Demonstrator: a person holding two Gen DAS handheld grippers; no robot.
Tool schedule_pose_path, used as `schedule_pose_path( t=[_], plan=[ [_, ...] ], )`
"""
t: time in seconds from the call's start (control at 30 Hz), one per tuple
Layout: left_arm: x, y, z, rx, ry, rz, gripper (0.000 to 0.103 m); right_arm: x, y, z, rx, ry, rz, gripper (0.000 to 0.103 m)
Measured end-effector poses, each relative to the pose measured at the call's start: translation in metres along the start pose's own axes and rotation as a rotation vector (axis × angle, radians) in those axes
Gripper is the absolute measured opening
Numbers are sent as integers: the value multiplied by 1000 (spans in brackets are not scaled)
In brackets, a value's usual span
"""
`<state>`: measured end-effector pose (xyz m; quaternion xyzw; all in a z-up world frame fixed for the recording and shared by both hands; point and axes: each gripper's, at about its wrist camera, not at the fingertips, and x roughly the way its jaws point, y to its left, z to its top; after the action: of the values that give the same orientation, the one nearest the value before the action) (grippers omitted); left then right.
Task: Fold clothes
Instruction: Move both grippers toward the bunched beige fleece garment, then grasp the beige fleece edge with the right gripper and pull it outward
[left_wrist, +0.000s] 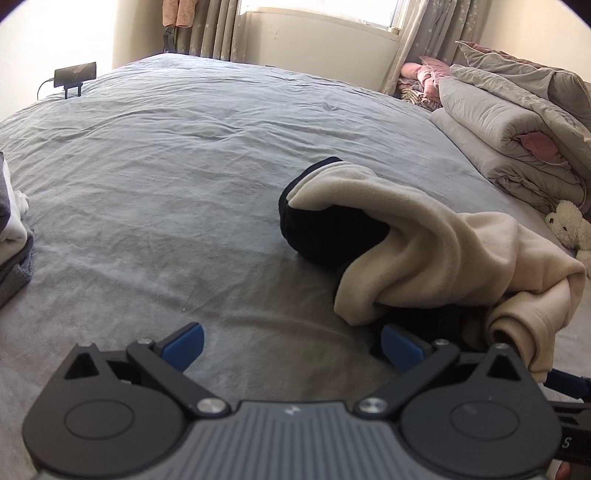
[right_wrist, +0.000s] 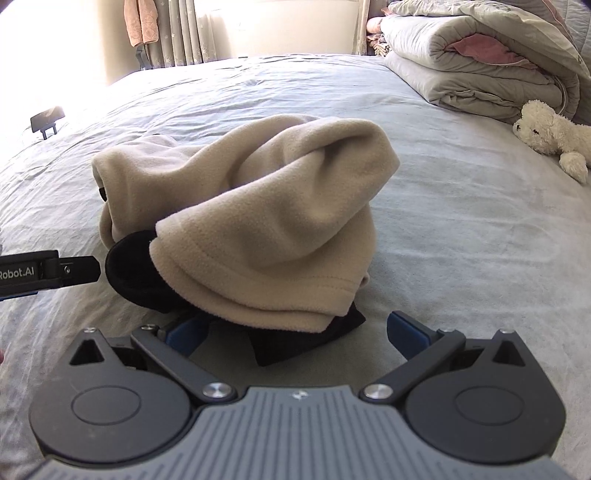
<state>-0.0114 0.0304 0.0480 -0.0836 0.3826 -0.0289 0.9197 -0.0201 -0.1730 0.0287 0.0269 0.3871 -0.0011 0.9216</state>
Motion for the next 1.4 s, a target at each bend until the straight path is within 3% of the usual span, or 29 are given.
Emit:
schedule_pose_path(
  t=[0.13, 0.3, 0.57, 0.63, 0.77, 1.0, 1.27, 1.4],
  plan=[
    [-2, -5, -1, 30, -26, -16, 103, -3, 3, -1, -14, -18, -9, 102],
    [-3, -11, -2, 54, -31, -43, 103, -11, 4, 3, -12, -61, 6, 94],
    [-2, -15, -4, 76, -34, -51, 103, -20, 11, 7, -76, -100, 31, 34],
    [-3, -17, -5, 81, -34, -59, 103, -25, 11, 10, -70, -119, 35, 23],
    [-3, -20, -6, 98, -34, -73, 103, -36, 8, 15, -61, -162, 27, 21],
    [0, -25, -8, 105, -23, -105, 103, -54, -14, 23, -13, -250, -66, 19],
    [4, -31, -10, 159, -42, -101, 103, -55, -55, 26, 98, -273, -305, 19],
    [2, -32, -10, 154, -40, -122, 103, -59, -71, 24, 184, -289, -362, 19]
  ],
)
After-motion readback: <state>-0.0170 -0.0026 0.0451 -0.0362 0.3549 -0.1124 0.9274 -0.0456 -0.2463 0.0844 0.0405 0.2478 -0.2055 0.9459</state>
